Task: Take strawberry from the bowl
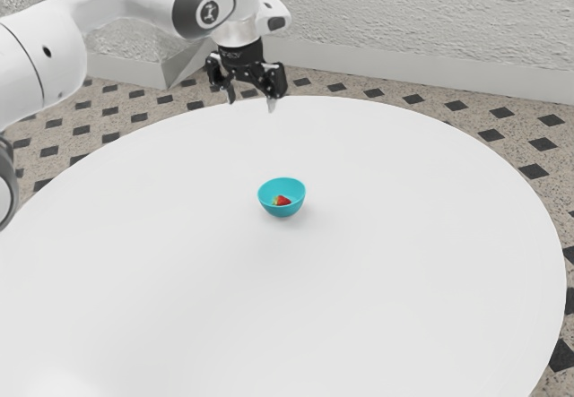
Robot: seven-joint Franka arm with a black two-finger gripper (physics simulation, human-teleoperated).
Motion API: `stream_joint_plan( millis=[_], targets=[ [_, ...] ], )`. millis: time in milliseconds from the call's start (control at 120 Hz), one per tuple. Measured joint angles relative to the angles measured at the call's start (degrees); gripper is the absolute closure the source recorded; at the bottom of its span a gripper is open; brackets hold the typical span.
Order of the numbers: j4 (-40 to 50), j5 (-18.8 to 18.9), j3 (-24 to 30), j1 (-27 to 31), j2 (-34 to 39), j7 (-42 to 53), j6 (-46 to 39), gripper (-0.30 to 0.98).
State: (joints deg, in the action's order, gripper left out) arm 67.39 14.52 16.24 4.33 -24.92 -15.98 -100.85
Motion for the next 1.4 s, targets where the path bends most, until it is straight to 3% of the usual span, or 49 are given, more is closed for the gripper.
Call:
stream_joint_plan(
  millis=[192, 417, 758, 975, 1400],
  targets=[
    [0.2, -0.2, -0.1, 0.1, -0.8, 0.1, 4.2, 0.03],
    [-1.4, -0.4, -0.5, 0.0, -11.0, -0.4, 2.3, 0.01],
    [-10.1, -0.1, -1.6, 0.2, -24.7, -0.7, -5.4, 0.29],
    [-15.2, 0.0, -1.8, 0.2, -31.4, -0.7, -9.3, 0.35],
    [-20.7, 0.4, -1.7, 0.6, -37.2, 1.4, -13.2, 0.4]
  ],
)
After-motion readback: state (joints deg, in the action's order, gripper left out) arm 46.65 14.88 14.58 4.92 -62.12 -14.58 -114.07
